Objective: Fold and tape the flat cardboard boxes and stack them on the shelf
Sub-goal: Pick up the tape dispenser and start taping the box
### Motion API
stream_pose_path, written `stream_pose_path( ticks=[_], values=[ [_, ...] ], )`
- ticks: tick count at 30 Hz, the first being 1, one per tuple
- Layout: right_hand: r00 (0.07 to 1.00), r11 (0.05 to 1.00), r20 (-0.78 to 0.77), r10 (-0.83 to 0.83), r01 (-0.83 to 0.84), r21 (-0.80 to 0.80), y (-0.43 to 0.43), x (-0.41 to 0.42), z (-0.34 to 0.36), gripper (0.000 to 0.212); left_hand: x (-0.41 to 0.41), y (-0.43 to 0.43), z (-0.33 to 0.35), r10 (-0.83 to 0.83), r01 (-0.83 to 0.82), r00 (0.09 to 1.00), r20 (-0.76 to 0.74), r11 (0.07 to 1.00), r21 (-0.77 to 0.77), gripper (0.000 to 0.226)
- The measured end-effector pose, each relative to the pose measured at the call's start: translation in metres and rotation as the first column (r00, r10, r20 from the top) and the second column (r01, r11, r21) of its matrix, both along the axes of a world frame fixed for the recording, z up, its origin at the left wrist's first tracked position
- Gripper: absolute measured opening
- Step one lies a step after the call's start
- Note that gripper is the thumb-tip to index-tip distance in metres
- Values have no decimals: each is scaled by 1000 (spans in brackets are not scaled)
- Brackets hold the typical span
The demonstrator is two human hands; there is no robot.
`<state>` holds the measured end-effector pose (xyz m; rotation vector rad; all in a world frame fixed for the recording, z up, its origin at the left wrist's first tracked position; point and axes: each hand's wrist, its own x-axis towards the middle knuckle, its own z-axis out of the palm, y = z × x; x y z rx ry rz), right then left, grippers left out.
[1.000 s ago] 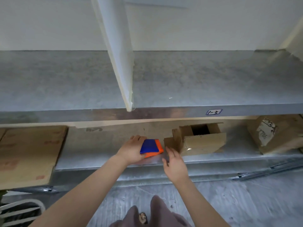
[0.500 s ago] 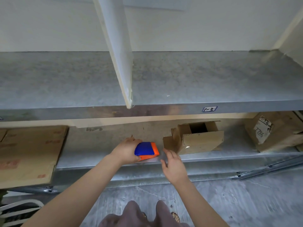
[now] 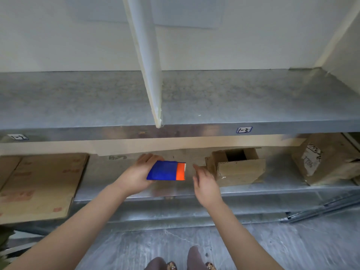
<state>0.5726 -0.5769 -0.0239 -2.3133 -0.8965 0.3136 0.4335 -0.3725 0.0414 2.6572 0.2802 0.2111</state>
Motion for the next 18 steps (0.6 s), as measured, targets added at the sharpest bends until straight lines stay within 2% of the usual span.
stream_pose_path(
  ticks=[3,8,11,14,16,18],
  values=[
    [999,995,-15,-40,41,96,4,10,24,41,5,-3,21,-76,75,994,77,997,20,51],
    [993,987,-115,16,2,160,-5,30,56,44,21,-17,51,-179,165,964,197,982,87,51],
    [974,962,-221,55,7,273,-20,36,71,36,30,-27,65,-183,170,953,242,983,72,50],
    [950,949,-311,23,78,306,-36,44,80,26,38,-40,71,-176,169,951,252,984,52,52],
    [955,942,-295,-43,137,307,-49,52,82,23,45,-52,71,-183,173,947,265,983,61,52],
    [970,936,-211,-118,179,302,-65,60,82,21,52,-64,70,-186,177,950,250,982,61,53]
  ],
)
